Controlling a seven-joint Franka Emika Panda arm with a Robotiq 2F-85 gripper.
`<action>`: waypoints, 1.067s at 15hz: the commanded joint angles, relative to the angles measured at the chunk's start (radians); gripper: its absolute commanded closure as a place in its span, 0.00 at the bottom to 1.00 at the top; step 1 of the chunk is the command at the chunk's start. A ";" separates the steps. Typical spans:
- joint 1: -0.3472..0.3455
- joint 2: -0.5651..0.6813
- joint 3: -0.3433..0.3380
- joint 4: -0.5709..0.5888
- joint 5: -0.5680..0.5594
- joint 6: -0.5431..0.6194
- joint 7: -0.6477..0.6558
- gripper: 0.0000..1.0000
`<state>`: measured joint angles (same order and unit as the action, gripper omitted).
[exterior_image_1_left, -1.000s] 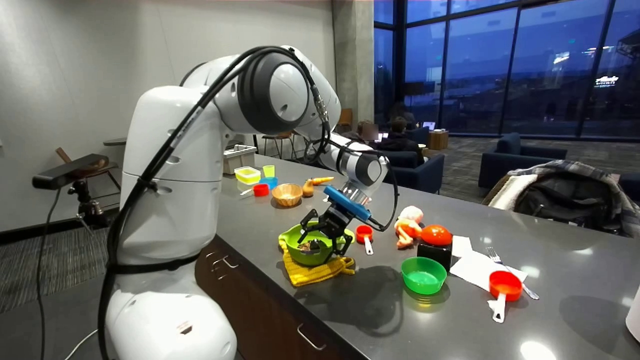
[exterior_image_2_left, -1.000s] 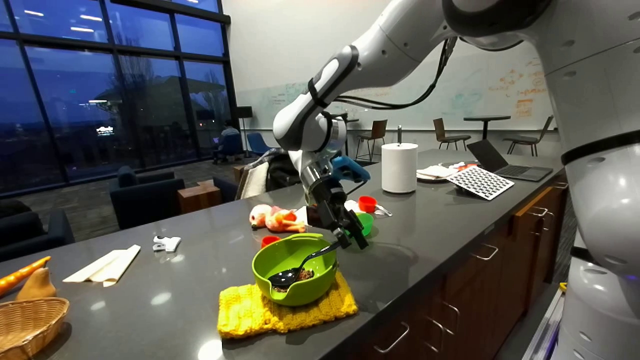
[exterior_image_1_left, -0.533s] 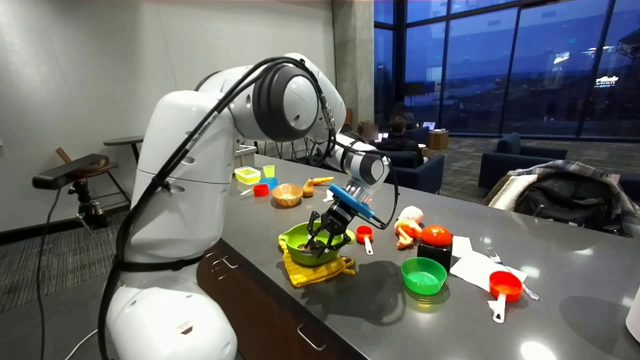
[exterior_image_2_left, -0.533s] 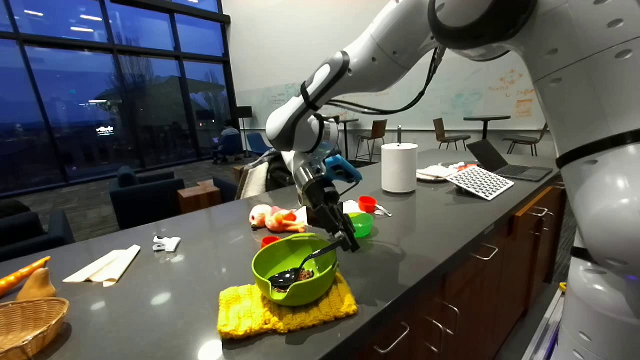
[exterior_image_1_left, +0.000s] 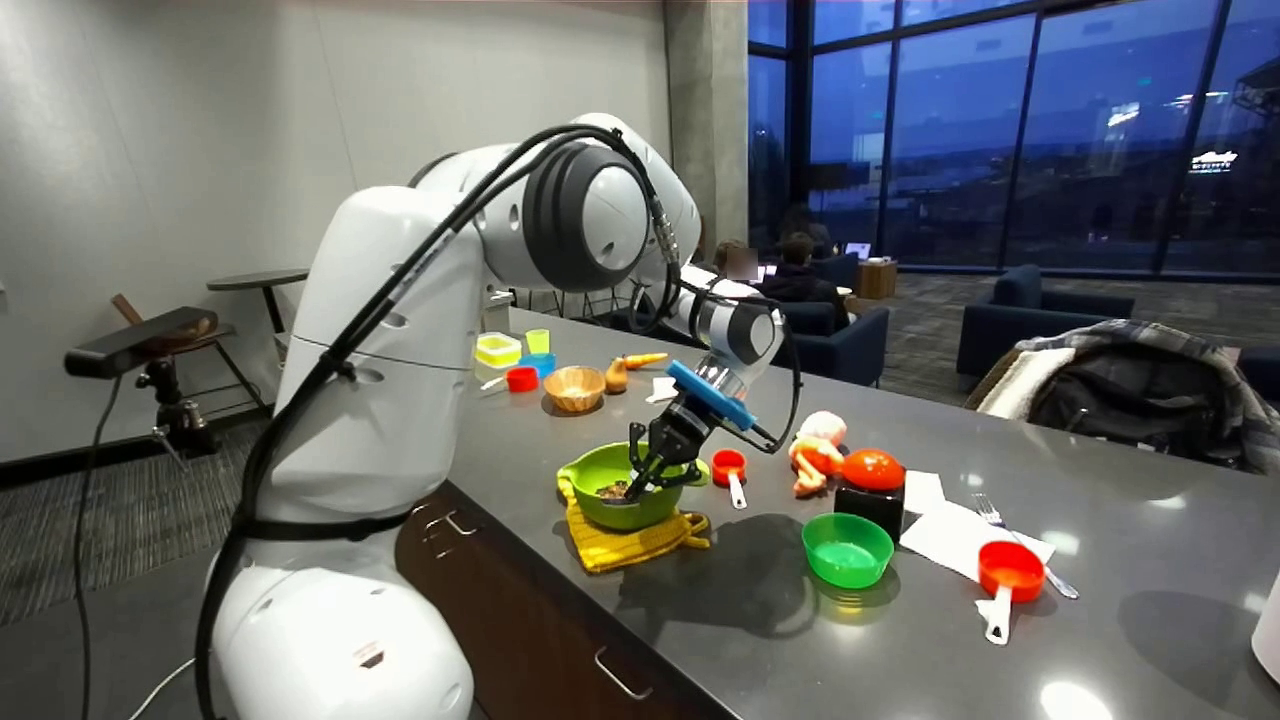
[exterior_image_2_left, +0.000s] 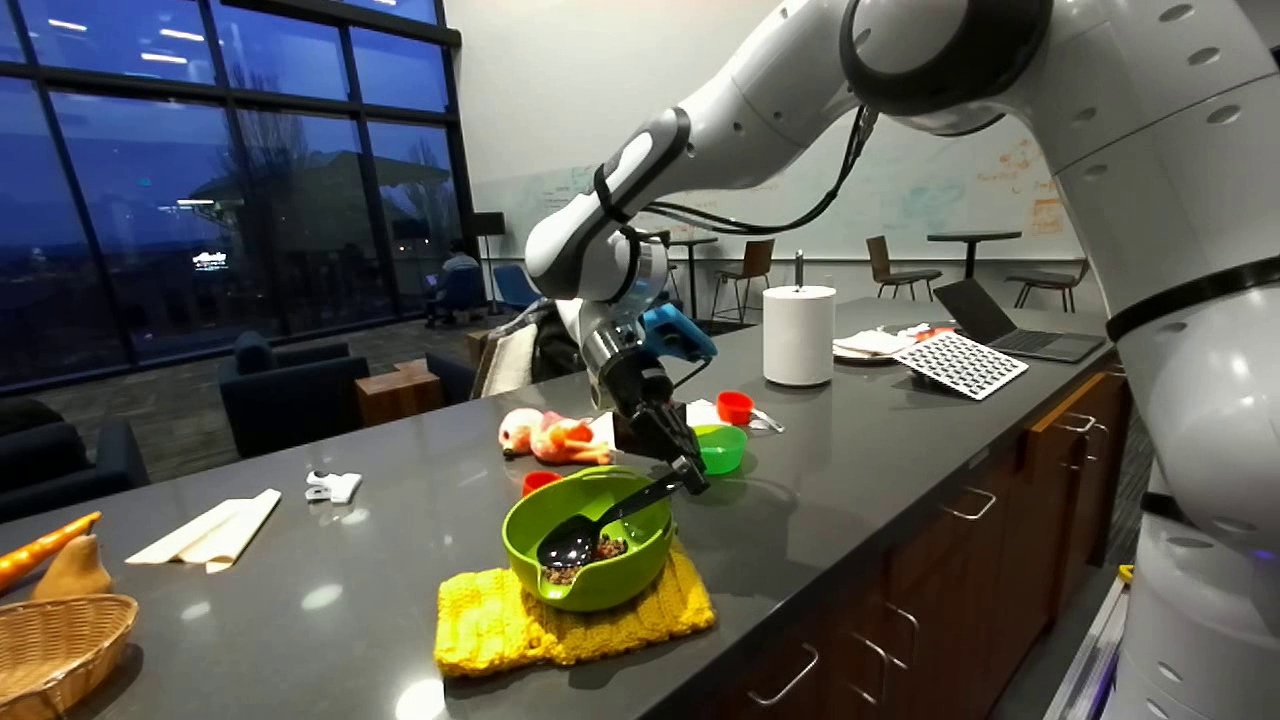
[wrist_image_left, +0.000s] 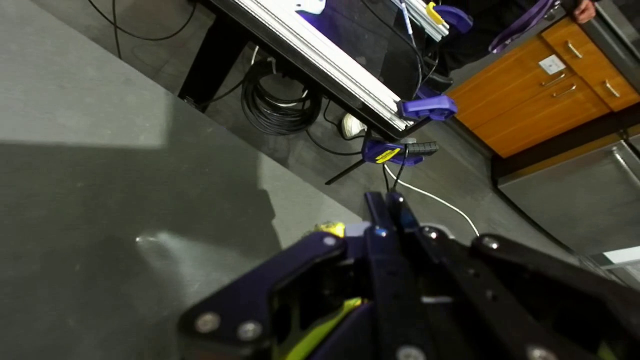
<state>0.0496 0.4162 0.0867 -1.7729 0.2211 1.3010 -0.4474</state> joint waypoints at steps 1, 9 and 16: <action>-0.011 0.026 0.012 0.058 -0.035 -0.064 0.004 0.99; 0.010 0.090 0.008 0.182 -0.176 -0.244 0.088 0.99; 0.034 0.204 0.027 0.351 -0.234 -0.375 0.112 0.99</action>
<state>0.0722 0.5554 0.0983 -1.5217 0.0175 0.9914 -0.3564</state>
